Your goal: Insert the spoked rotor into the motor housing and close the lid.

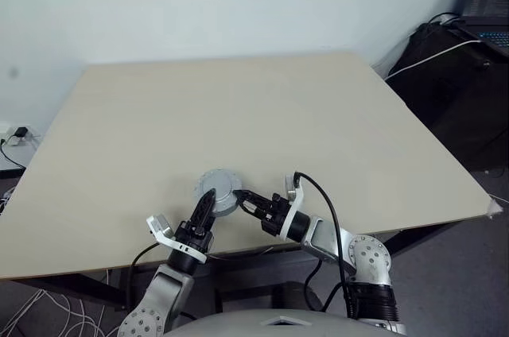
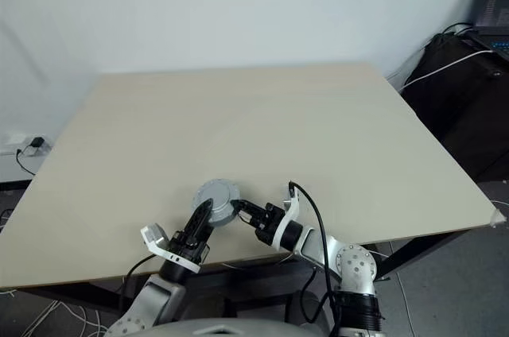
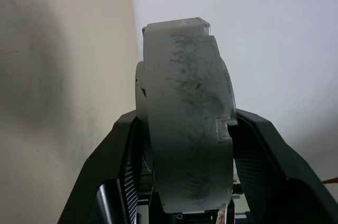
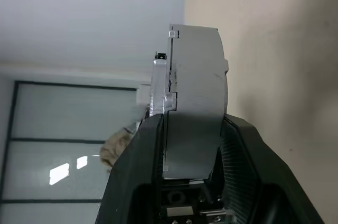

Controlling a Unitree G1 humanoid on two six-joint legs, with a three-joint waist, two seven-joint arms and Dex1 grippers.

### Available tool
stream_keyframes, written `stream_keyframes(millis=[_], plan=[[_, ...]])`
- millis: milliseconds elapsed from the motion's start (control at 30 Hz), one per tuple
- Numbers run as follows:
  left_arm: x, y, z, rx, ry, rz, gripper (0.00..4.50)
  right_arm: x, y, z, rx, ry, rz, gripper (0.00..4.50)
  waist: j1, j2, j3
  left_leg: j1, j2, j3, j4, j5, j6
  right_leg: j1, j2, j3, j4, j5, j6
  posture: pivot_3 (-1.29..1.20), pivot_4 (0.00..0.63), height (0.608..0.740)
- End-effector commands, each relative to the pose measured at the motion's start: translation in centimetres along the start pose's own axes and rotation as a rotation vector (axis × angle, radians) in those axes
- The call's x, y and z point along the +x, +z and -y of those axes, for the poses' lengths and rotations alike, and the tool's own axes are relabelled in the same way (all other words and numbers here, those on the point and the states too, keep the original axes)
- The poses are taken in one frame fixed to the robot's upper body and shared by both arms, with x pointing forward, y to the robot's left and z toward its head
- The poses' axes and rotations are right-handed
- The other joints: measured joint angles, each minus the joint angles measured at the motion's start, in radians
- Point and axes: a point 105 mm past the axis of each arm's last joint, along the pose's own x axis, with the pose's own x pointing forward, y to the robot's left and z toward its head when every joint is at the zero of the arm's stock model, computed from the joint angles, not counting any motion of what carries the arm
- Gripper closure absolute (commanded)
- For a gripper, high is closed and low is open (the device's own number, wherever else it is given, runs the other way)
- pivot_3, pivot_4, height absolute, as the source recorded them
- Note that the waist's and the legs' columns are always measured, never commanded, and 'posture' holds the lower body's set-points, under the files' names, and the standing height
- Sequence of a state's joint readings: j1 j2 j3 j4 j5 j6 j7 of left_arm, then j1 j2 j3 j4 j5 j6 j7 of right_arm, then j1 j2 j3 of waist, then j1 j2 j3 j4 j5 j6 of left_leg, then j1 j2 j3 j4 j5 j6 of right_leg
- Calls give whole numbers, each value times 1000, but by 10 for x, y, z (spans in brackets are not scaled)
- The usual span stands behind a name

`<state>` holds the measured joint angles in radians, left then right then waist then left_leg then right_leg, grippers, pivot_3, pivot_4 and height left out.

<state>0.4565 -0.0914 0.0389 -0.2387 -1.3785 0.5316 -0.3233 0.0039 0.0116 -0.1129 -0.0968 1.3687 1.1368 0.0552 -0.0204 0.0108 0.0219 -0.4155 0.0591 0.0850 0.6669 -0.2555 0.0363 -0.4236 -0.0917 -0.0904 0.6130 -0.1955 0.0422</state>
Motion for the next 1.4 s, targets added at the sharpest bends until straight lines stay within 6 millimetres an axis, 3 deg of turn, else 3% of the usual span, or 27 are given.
stream_keyframes(millis=[33,67,400,467,767,867,1033,1400], plan=[[22,5,29,12,-110,69,2347,-6,7,-24,-122,81,14,3248,1,0,0,0,0,0,0,0,0,0,0,0,0,0,0,0,0,740],[24,7,30,19,-108,76,2347,-7,6,-26,-136,93,3,3248,1,0,0,0,0,0,0,0,0,0,0,0,0,0,0,0,0,740],[39,30,32,82,-89,140,2390,-13,0,-30,-209,103,-45,0,6,-1,-1,2,0,-1,2,0,0,2,2,0,0,1,-2,0,0,740],[40,36,30,96,-77,156,2390,-13,1,-28,-243,84,-40,0,7,-2,-1,2,-1,-1,2,0,0,3,2,0,-1,2,-1,0,0,740],[64,94,19,303,-10,291,2391,-12,16,-8,-926,-134,36,0,10,-3,-2,3,-1,-4,5,0,0,9,3,-2,-1,2,-1,0,0,740],[76,109,16,335,8,318,2392,-14,12,-2,-1083,-137,14,0,10,-5,-2,3,-1,-4,7,0,0,9,3,-2,-1,2,0,0,0,740],[101,125,8,409,74,329,2393,-20,16,4,-1193,-156,56,0,12,-10,-1,2,-2,-4,9,1,0,12,3,-3,-1,3,0,0,0,740],[142,149,6,468,147,356,2393,-27,18,14,-1165,-221,90,0,11,-16,3,-2,-1,-6,12,1,0,13,4,-4,1,3,0,0,0,740]])
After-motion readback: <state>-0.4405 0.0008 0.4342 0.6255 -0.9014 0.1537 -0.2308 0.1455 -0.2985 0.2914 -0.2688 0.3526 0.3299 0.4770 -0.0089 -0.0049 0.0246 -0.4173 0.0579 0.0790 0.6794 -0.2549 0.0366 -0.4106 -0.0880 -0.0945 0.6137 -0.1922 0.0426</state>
